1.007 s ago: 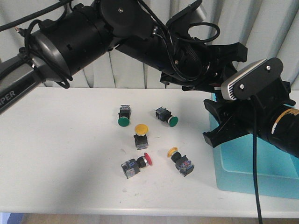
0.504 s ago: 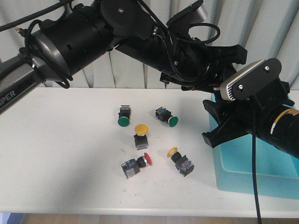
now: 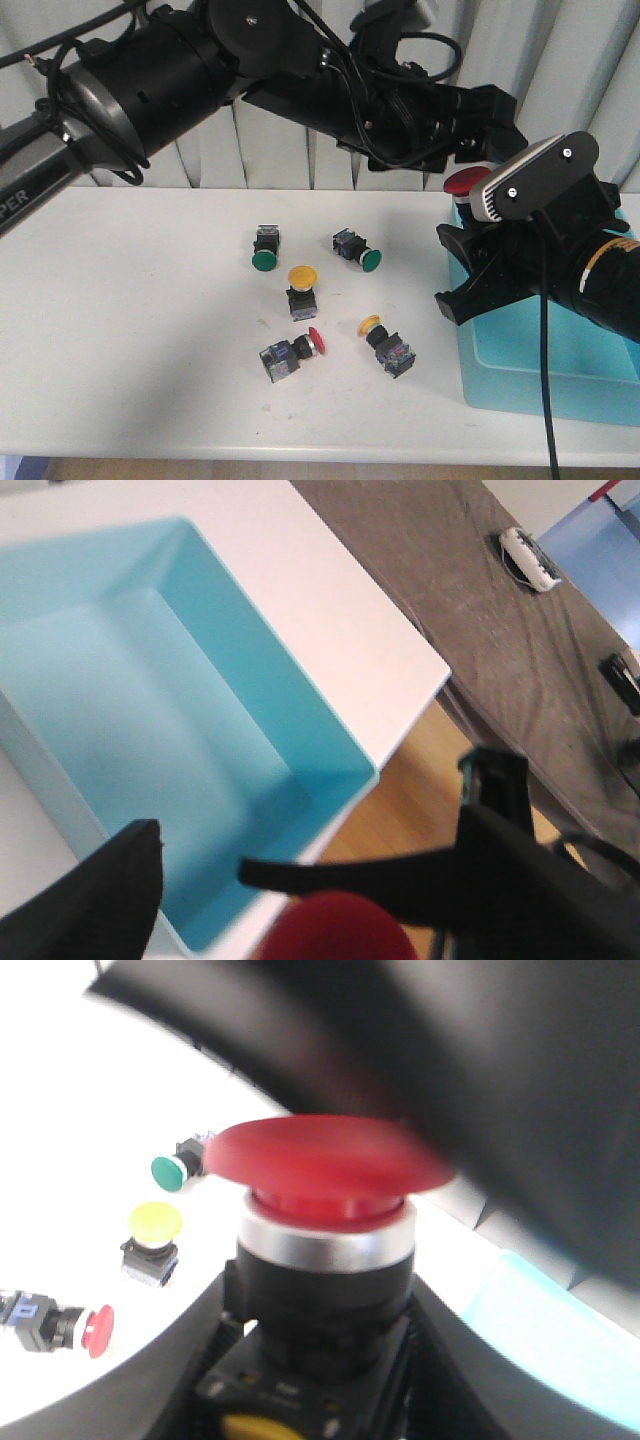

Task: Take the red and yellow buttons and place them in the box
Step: 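Grasp the red button with the right gripper, open and withdraw left gripper, then lower the red button into the blue box and open the right gripper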

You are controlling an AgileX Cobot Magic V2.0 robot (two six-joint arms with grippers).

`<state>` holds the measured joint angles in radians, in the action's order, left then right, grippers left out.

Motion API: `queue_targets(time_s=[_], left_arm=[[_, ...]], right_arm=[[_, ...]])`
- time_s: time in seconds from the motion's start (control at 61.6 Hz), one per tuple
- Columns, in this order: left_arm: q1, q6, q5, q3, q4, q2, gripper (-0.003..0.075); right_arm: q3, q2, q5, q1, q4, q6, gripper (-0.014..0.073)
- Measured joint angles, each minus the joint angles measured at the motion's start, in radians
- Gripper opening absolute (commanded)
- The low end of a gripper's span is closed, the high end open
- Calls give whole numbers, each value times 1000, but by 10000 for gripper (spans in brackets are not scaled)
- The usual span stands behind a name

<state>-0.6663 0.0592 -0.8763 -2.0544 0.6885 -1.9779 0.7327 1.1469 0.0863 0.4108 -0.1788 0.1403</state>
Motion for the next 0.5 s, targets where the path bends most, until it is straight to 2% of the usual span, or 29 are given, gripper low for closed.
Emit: queue_targets(time_s=[0.162, 0.26, 0.357, 0.504], left_arm=[[32, 79, 57, 0, -4, 36, 536], [45, 168, 69, 0, -47, 90, 446], [50, 210, 59, 0, -164, 167, 297], [50, 176, -19, -2, -467, 281, 35]], right_arm=[[0, -12, 26, 0, 1, 0, -3], [0, -30, 30, 0, 3, 0, -3], [0, -52, 27, 0, 2, 0, -3], [0, -83, -7, 0, 2, 0, -3]])
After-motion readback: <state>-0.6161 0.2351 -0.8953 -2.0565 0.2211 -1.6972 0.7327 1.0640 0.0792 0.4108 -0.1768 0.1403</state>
